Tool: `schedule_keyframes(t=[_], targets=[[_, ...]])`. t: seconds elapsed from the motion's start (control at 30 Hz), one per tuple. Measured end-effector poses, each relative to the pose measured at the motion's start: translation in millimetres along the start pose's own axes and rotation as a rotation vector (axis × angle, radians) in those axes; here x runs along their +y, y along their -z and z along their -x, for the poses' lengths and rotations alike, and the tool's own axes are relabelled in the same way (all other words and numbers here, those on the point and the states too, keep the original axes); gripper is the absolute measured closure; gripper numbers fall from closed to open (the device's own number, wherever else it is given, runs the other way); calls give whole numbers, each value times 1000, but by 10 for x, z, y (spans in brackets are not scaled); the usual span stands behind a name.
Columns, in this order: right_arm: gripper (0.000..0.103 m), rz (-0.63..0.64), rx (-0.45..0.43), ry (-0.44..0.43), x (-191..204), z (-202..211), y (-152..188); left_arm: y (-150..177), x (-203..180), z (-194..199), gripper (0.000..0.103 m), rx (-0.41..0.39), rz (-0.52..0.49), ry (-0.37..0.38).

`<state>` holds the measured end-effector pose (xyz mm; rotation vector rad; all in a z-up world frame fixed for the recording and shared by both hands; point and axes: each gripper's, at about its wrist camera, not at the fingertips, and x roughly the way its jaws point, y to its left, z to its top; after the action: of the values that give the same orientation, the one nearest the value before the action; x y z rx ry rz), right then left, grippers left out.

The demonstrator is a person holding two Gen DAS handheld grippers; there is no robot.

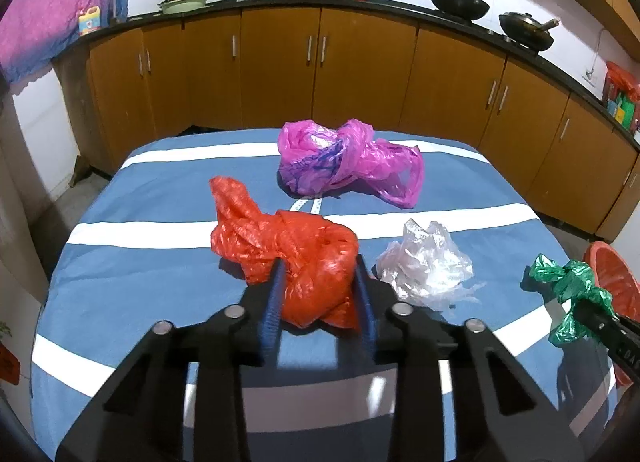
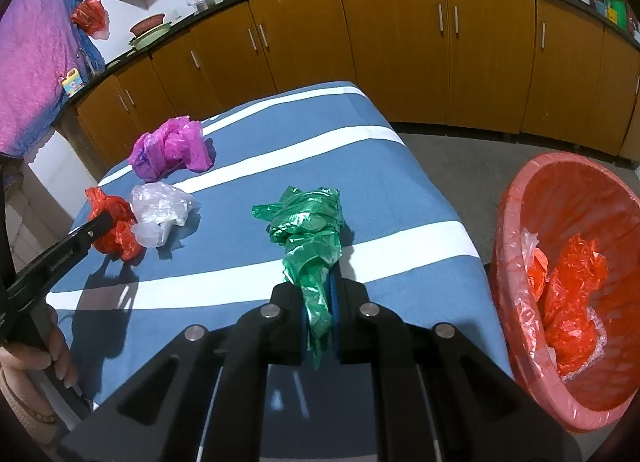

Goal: Collect trash
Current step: 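Grasp the green bag with the right tool while the left tool grasps a red bag, then carry the green and red bags over the red basket and release both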

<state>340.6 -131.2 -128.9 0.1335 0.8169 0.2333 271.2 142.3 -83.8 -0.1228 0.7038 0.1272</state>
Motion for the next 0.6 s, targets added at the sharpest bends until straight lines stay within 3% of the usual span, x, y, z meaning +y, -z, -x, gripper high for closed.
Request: schedule_keyframes(t=[0.17,0.6], targets=[[93,-5,-22,-6,0,138,-14,-45,47,123,83,-16,12,0],[93,-42,-121,-21,-214,801,4,-160,-238,726,85,-113,12,80]])
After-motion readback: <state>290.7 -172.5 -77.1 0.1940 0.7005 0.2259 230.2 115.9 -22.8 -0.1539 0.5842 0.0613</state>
